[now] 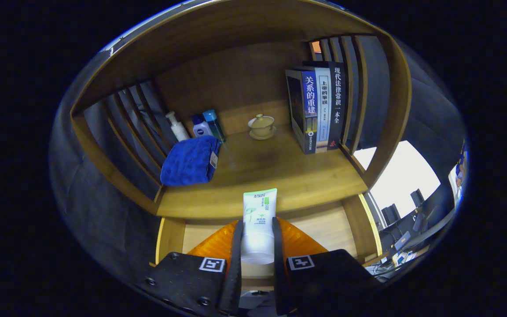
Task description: Pull open the drawer, take out the items inside it, and place them on the countertop above the cabinet.
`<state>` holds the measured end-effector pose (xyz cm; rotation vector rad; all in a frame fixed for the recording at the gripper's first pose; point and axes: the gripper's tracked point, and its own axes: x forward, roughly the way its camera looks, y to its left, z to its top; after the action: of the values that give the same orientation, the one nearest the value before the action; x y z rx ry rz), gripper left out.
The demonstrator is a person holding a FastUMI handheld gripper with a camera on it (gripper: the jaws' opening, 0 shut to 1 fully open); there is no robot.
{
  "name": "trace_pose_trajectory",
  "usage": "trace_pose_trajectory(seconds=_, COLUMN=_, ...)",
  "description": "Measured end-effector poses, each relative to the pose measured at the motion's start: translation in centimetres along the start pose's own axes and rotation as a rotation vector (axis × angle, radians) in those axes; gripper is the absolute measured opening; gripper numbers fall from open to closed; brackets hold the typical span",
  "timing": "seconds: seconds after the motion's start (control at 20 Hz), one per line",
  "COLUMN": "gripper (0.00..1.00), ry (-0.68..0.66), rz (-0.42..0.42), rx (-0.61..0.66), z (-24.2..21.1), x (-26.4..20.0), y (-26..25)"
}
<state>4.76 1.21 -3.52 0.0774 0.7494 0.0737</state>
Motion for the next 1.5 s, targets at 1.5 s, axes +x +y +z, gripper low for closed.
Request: trace_pose_trajectory(seconds=1.5, gripper=0.57, ry=-0.129, rz=-0.077, rx=0.008, z=5.8, x=14.6, y=-0.7)
